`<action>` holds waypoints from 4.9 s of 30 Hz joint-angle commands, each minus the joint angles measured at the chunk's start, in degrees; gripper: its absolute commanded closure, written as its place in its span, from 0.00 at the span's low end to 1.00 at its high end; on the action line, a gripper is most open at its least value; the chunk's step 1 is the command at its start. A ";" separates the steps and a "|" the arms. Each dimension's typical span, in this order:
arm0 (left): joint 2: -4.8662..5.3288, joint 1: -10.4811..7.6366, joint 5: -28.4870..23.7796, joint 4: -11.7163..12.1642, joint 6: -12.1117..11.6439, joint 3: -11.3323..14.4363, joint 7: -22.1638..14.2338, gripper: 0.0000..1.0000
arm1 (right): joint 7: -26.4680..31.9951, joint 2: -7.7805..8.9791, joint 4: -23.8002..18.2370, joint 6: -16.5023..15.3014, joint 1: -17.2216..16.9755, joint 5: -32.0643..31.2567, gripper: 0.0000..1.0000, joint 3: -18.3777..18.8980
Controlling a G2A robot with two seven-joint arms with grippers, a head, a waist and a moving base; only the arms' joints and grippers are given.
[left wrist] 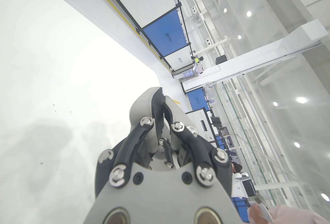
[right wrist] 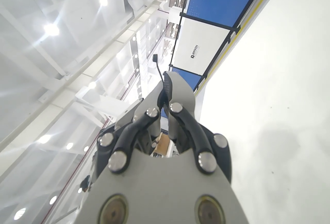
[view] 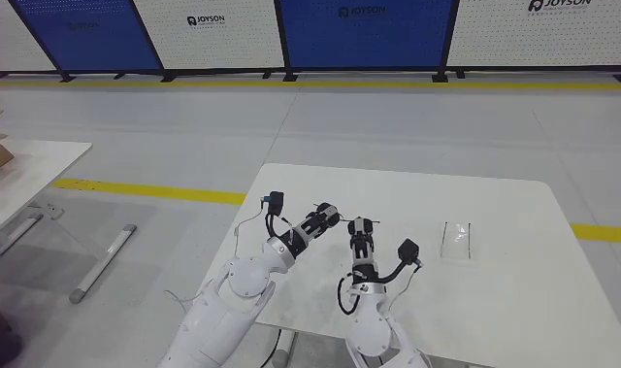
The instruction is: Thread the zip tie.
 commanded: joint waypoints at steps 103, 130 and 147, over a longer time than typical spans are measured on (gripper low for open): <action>0.00 0.00 0.00 0.00 0.00 0.00 0.00 1.00 | -3.24 1.29 -2.93 2.53 -3.84 -11.14 0.69 0.10; 0.00 0.00 0.00 0.00 0.00 0.00 0.00 1.00 | -5.79 1.21 -4.39 3.76 -3.32 -12.09 1.00 -0.22; 0.00 0.00 0.00 0.00 0.00 0.00 0.00 1.00 | -6.08 0.96 -3.72 4.51 -2.56 -12.20 1.00 -0.56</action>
